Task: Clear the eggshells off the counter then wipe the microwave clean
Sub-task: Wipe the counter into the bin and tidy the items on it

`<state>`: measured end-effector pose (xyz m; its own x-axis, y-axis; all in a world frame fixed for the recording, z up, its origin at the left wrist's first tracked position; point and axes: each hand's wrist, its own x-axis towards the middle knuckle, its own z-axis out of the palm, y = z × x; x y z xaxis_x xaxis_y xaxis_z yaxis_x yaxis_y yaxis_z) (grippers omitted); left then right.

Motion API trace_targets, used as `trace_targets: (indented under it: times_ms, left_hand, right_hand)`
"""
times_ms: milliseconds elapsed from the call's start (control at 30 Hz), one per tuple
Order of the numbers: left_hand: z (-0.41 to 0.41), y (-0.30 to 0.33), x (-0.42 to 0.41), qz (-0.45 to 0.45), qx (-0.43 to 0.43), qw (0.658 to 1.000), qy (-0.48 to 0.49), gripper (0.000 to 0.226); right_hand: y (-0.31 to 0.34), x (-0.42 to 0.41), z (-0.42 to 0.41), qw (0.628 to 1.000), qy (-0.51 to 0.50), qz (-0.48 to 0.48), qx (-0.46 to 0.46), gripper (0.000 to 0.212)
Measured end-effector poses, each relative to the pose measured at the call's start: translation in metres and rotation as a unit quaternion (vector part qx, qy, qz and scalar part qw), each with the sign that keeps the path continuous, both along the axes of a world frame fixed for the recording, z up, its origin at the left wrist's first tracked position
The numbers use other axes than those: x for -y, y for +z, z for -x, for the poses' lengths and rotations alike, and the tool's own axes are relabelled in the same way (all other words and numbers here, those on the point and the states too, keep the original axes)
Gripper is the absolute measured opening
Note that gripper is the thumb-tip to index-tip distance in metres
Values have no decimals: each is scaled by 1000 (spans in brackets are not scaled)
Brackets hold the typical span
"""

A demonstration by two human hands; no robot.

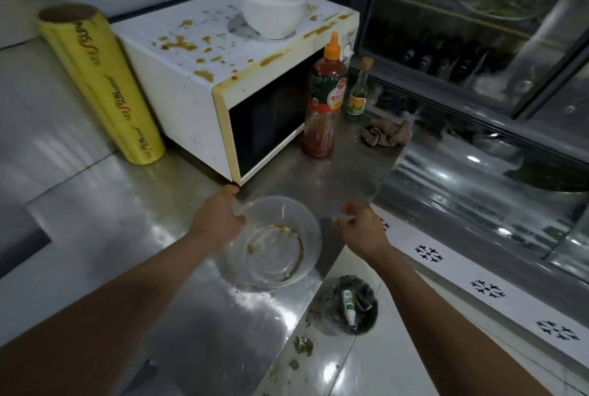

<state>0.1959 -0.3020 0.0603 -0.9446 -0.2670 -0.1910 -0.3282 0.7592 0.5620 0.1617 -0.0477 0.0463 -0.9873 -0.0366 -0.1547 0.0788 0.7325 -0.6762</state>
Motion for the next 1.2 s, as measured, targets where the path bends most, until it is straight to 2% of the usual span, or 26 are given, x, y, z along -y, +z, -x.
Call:
trace_targets:
  times_ms: [167,300,467,567,633,733,933,1033,1200]
  left_hand:
    - [-7,-22,16,-22,78,997,-3,44]
    - [-11,-31,18,-23,69,997,6,30]
    - [-18,-29,25,-75,38,995,62,22]
    - [-26,-23,43,-138,37,982,122,23]
    - [-32,-18,60,-159,42,973,161,25]
    - [-45,-11,91,-140,41,970,194,23]
    - [-69,2,159,-107,37,960,257,23]
    - [-79,5,190,-108,30,952,286,25]
    - [-96,1,229,-112,20,933,342,25]
  right_hand:
    - [3,29,1,1000,12,-25,-8,27]
    - [7,41,0,999,26,-36,-12,29]
    - [10,57,-5,999,35,-40,-3,37]
    - [17,72,-7,997,58,-49,-5,34]
    - [23,87,-8,995,91,-39,-13,25]
    - [30,119,-8,989,140,-40,-36,18]
    - [34,193,-6,980,192,-40,-38,27]
    - [34,227,-6,978,204,-12,-36,31]
    - [26,271,-5,969,242,-27,-41,35]
